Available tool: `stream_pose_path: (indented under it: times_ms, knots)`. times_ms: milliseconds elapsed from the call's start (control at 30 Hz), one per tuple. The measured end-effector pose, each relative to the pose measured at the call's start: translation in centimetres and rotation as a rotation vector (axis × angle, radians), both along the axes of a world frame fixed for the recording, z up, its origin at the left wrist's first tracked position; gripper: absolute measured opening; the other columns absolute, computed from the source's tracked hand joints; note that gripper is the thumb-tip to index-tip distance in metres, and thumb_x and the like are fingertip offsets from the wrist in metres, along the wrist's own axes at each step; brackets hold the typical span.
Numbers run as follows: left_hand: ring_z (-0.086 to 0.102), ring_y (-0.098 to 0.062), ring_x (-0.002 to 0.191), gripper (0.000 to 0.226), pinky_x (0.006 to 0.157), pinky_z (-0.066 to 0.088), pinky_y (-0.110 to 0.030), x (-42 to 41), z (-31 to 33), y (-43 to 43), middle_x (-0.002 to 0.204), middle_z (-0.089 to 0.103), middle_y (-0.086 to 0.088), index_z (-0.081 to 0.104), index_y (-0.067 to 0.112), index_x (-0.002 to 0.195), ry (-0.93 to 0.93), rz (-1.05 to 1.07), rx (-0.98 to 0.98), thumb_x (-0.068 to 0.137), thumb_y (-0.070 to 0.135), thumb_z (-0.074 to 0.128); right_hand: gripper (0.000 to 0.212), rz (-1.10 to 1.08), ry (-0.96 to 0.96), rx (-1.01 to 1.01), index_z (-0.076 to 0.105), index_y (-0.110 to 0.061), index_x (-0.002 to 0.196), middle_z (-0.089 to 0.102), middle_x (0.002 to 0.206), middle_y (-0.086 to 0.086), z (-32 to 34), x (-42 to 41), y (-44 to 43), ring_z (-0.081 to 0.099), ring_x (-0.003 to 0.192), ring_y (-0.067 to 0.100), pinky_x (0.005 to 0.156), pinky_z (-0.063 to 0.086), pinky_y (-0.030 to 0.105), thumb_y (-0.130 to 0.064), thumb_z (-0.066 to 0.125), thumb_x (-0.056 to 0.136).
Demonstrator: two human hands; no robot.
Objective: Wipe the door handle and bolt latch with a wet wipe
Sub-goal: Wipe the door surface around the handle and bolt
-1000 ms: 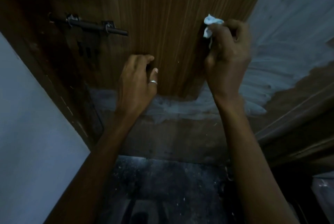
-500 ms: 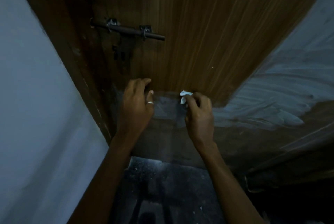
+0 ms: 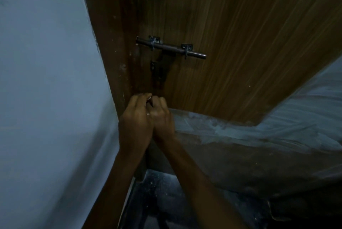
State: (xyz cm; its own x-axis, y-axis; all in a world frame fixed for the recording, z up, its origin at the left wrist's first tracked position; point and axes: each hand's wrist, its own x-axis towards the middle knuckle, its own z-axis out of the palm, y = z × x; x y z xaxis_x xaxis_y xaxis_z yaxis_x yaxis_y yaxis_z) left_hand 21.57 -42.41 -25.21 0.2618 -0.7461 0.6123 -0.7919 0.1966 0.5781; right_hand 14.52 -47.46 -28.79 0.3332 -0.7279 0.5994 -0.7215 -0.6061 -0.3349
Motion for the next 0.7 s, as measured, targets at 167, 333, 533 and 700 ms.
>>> stream_pose_path:
  times_ms: [167, 333, 533, 700]
  knots:
    - [0.064, -0.019, 0.103, 0.033, 0.089, 0.043, -0.015, -1.1, 0.7, -0.1, 0.115, 0.068, -0.011, 0.066, 0.004, 0.117, 0.021, 0.018, -0.017, 0.1, 0.023, 0.044, 0.032, -0.049, 0.07, -0.123, 0.066, -0.006, 0.115, 0.061, 0.101, 0.011, 1.4, -3.4, 0.7, 0.054, 0.089, 0.023, 0.065, 0.046, 0.029, -0.025, 0.048, 0.096]
    - [0.064, -0.021, 0.103, 0.024, 0.086, 0.042, -0.019, -2.8, 0.6, -1.1, 0.117, 0.067, -0.009, 0.066, 0.007, 0.119, -0.002, 0.011, 0.019, 0.097, 0.009, 0.057, 0.023, -0.221, 0.063, -0.184, 0.072, -0.005, 0.112, 0.062, 0.095, 0.009, 1.7, -12.2, 1.3, 0.057, 0.086, 0.026, 0.067, 0.049, 0.034, -0.005, 0.061, 0.091]
    - [0.063, -0.02, 0.106, 0.025, 0.087, 0.043, -0.021, -6.6, 1.9, -1.7, 0.119, 0.066, -0.008, 0.065, 0.008, 0.12, 0.005, -0.099, 0.021, 0.096, 0.01, 0.061, 0.032, -0.37, -0.101, -0.227, 0.075, -0.001, 0.102, 0.065, 0.094, 0.013, 4.5, -21.1, 2.8, 0.063, 0.084, 0.028, 0.07, 0.052, 0.036, 0.017, 0.068, 0.076]
    - [0.063, -0.022, 0.106, 0.026, 0.09, 0.043, -0.023, -9.2, 3.6, -2.2, 0.117, 0.066, -0.008, 0.066, 0.008, 0.119, 0.04, -0.151, -0.014, 0.094, 0.01, 0.059, 0.018, -0.408, -0.225, -0.435, 0.075, -0.003, 0.106, 0.065, 0.098, 0.014, 12.7, -21.6, 1.8, 0.061, 0.086, 0.019, 0.075, 0.042, 0.018, 0.002, 0.069, 0.089]
